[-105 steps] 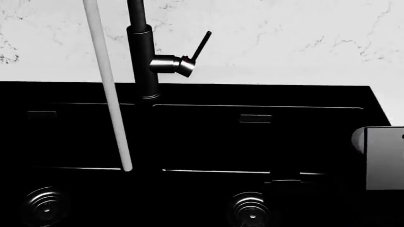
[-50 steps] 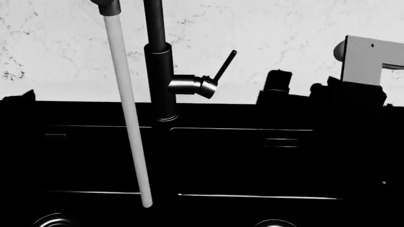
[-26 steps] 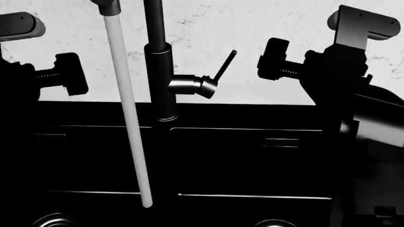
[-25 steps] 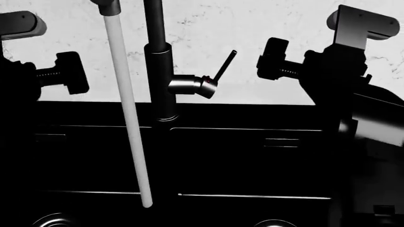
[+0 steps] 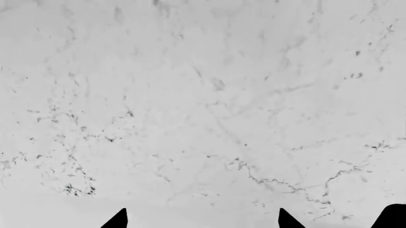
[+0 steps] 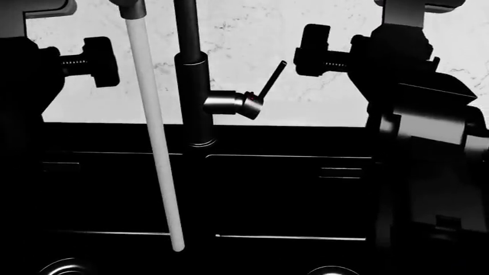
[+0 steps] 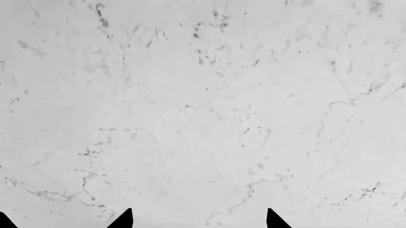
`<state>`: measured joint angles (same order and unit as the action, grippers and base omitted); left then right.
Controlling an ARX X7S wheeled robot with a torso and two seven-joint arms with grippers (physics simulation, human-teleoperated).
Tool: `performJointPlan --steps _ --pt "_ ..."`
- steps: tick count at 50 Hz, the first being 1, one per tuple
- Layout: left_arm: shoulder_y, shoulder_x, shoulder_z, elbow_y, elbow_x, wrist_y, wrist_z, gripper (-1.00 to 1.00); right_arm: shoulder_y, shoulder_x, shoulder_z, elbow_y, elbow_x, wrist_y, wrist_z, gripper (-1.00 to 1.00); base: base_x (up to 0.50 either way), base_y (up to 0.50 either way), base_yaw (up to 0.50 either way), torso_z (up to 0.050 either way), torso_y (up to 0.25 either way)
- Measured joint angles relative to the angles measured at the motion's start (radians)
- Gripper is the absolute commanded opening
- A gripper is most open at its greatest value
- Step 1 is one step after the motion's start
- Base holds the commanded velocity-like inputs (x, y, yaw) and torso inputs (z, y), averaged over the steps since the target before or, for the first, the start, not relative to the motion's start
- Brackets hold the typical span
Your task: Pick the broccolis and asparaguss from the sink and place them in one bowl. Place the onion in the other bowl. Then turn off the sink faucet.
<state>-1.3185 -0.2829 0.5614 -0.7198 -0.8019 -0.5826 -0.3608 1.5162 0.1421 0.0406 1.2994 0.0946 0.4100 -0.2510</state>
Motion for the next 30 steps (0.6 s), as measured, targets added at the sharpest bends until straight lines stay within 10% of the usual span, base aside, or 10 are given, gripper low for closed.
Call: performJointPlan --steps 30 --pt "-0.22 0.069 0.02 -0.359 0.085 0.133 0.123 1.0 0.053 -0.014 0.052 0.009 -0.071 -0.061 -0.006 1.0 0.0 0.0 0.0 0.016 -0.149"
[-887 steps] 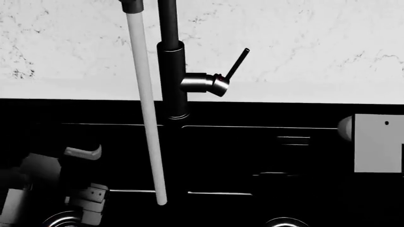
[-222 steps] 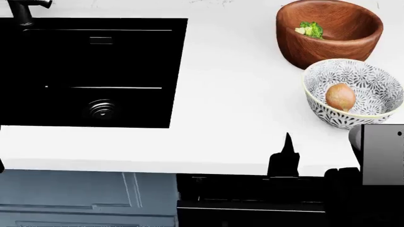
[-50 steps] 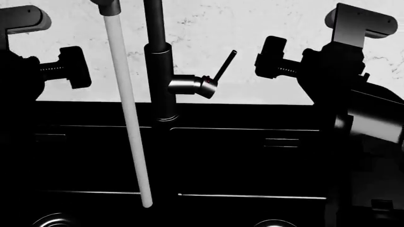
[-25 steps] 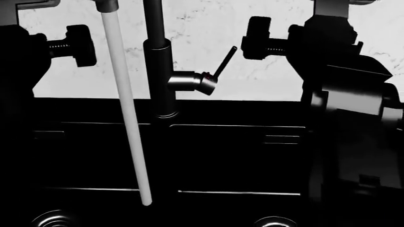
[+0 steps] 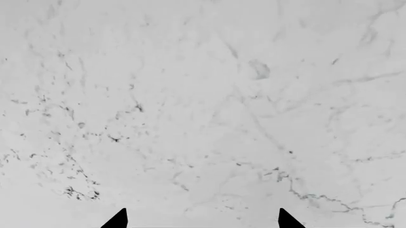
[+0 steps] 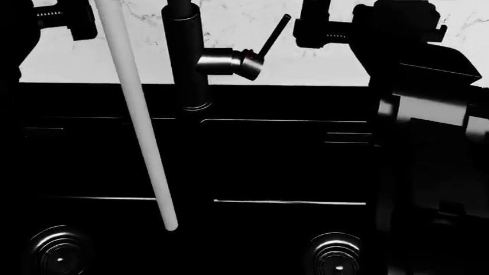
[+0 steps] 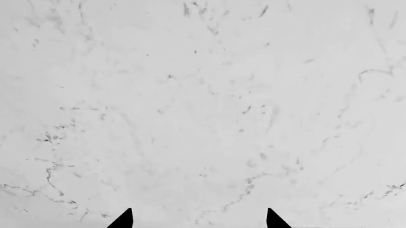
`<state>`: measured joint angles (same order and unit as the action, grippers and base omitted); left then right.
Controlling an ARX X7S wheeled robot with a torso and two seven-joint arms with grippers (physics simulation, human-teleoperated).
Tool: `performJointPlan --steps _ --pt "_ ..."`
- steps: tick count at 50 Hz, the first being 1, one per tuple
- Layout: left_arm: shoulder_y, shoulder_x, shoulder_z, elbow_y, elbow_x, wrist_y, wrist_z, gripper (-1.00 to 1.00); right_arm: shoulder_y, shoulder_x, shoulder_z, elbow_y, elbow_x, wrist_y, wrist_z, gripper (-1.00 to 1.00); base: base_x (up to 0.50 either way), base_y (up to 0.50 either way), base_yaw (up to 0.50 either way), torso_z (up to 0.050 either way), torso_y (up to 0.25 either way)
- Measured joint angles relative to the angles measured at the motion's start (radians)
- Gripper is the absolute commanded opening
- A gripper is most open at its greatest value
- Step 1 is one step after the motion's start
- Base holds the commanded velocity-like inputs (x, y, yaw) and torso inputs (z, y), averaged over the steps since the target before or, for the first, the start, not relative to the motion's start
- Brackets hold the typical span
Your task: Pick the broccolis and asparaguss from the sink and place them in one bowl. Place the onion in the other bowl. Then turn off the sink faucet.
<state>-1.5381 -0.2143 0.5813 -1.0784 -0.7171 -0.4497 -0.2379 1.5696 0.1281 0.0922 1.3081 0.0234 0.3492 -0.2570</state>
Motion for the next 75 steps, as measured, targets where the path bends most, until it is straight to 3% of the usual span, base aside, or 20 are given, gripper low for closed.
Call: performJointPlan --steps 12,38,75 --pt "-0.055 0.027 0.003 -0.135 0.03 0.061 0.056 1.0 0.009 0.0 0.023 0.0 -0.006 -0.008 -0.002 1.0 0.0 0.0 0.0 0.021 -0.136" --pt "-0.038 0.017 0.007 -0.106 0.038 0.043 0.056 1.0 -0.006 -0.005 0.048 0.0 -0.013 -0.001 -0.01 1.0 0.0 0.0 0.0 0.021 -0.133" --pt "-0.009 -0.016 -0.009 -0.033 0.018 -0.005 0.034 1.0 0.047 -0.078 0.07 0.0 -0.018 0.016 -0.061 1.0 0.0 0.0 0.0 0.0 0.0"
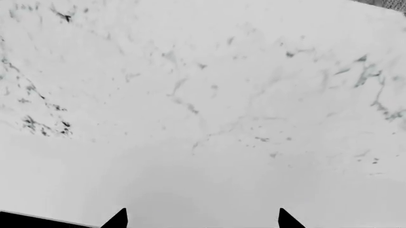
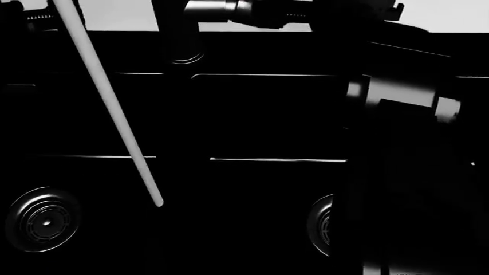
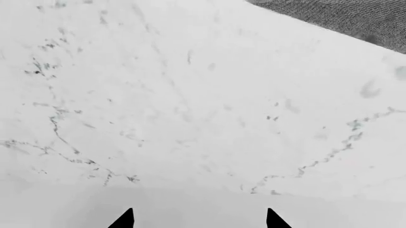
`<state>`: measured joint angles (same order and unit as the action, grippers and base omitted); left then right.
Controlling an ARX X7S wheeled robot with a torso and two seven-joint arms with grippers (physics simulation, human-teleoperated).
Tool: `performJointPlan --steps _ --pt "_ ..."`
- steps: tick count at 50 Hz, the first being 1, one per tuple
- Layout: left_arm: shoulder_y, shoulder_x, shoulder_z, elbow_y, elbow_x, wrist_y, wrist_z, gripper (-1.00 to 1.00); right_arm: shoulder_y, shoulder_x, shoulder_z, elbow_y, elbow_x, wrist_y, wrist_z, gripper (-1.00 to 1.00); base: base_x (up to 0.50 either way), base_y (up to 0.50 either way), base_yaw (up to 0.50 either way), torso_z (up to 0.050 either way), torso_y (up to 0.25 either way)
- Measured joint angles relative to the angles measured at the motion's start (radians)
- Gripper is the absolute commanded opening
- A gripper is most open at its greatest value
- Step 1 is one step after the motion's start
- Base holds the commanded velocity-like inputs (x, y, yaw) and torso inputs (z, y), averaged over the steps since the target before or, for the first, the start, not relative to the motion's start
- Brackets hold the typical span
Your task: Pick the broccolis and asparaguss from the sink and place them in one bowl. Place the onion in the other bowl. Then turn off the sink faucet.
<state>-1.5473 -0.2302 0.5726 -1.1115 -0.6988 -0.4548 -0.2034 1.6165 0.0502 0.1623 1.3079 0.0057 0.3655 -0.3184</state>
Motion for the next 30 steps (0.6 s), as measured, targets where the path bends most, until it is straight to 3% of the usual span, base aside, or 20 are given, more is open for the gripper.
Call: performJointPlan --steps 18,30 --pt "0.013 0.0 -0.002 0.016 -0.002 -0.003 -0.006 1.0 0.049 -0.012 -0.086 -0.001 0.008 0.066 0.011 1.0 0.0 0.0 0.0 0.0 0.0" --pt "0.011 0.003 -0.002 -0.001 0.001 0.008 0.003 1.0 0.074 -0.003 -0.318 0.001 0.216 0.102 0.051 1.0 0.0 0.0 0.0 0.0 0.0"
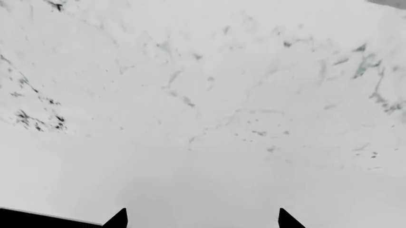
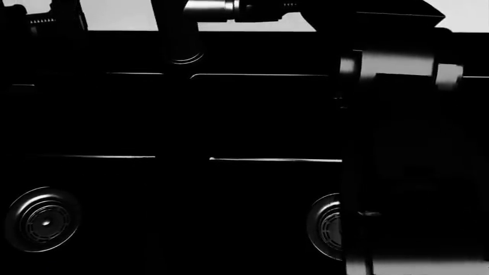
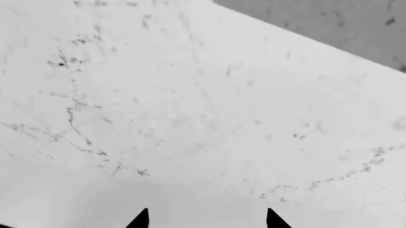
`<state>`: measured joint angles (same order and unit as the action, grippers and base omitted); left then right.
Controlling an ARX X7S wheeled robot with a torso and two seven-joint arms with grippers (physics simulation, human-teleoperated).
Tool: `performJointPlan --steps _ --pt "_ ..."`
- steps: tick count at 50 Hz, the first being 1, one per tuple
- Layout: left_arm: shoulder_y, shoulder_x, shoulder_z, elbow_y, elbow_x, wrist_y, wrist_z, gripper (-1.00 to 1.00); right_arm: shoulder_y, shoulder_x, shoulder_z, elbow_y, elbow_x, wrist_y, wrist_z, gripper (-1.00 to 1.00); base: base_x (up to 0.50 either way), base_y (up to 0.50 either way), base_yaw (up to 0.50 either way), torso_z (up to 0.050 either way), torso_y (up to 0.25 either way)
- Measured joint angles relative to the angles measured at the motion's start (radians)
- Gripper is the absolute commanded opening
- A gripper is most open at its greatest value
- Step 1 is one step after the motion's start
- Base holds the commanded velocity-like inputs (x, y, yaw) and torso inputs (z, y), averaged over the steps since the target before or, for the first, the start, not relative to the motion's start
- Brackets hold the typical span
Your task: Pick the broccolis and asparaguss from the sink and place them in one bowl. Place the onion in the other bowl. Then turn off the sink faucet.
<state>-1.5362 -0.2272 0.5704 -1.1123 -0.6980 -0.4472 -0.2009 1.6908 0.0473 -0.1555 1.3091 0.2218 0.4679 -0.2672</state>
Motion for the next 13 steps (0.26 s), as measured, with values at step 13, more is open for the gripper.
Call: performJointPlan --steps 13 --pt "0.006 -0.004 -0.001 0.016 -0.003 -0.01 -0.003 1.0 0.005 0.005 -0.082 0.0 0.082 0.003 0.022 1.0 0.0 0.0 0.01 0.0 0.0"
